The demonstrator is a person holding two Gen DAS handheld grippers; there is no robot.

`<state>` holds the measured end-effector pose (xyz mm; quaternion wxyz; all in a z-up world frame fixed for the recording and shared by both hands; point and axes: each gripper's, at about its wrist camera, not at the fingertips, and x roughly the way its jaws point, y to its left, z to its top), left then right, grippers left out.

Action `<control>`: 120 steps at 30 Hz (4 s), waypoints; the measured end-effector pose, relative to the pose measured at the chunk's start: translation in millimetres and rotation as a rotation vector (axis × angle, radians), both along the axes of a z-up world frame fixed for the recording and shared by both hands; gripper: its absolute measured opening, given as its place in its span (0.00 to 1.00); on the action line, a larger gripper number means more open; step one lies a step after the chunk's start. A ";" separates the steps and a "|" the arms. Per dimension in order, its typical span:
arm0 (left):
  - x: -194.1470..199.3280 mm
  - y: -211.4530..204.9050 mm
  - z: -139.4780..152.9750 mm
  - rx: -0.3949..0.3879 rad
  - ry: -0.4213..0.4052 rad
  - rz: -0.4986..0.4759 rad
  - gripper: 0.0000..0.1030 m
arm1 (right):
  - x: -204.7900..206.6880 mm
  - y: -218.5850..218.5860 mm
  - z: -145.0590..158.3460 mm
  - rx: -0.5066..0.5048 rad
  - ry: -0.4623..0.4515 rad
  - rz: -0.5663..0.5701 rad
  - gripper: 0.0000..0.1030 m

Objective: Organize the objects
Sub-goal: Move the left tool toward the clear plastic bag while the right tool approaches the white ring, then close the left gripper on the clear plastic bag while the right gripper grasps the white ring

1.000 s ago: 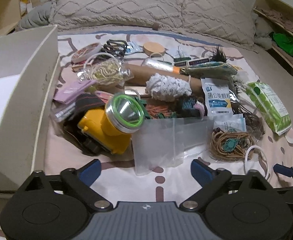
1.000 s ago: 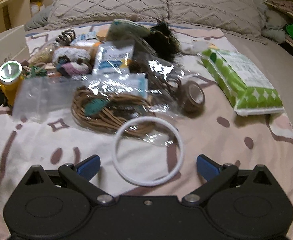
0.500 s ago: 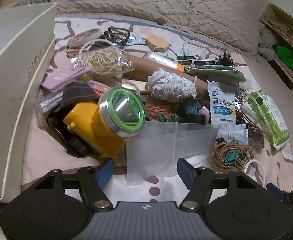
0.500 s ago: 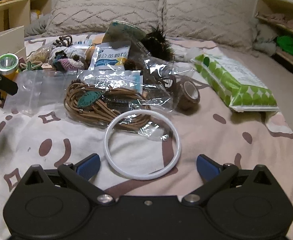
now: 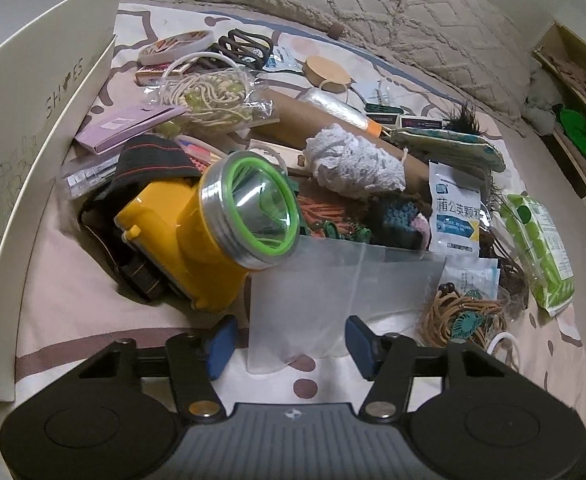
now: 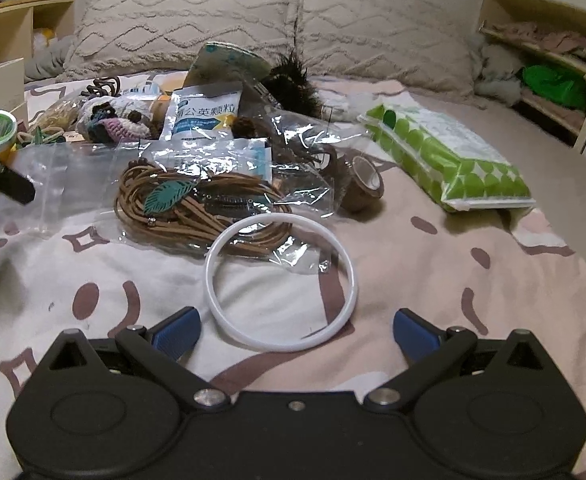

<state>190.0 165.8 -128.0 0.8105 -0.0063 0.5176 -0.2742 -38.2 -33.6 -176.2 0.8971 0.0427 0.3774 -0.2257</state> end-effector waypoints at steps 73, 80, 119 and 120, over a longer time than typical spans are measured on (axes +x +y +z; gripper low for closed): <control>-53.4 26.2 28.7 0.212 -0.265 -0.250 0.77 | 0.4 62.1 17.0 0.195 0.017 0.372 0.81; -24.6 26.5 20.2 0.146 -0.207 -0.295 0.93 | -5.7 64.1 15.5 0.205 0.011 0.388 0.81; -45.8 25.6 2.3 0.370 -0.082 -0.497 0.41 | -8.5 69.2 22.6 0.220 0.014 0.362 0.81; -44.6 25.9 3.6 0.364 -0.077 -0.485 0.40 | -7.9 69.6 23.2 0.222 0.013 0.363 0.81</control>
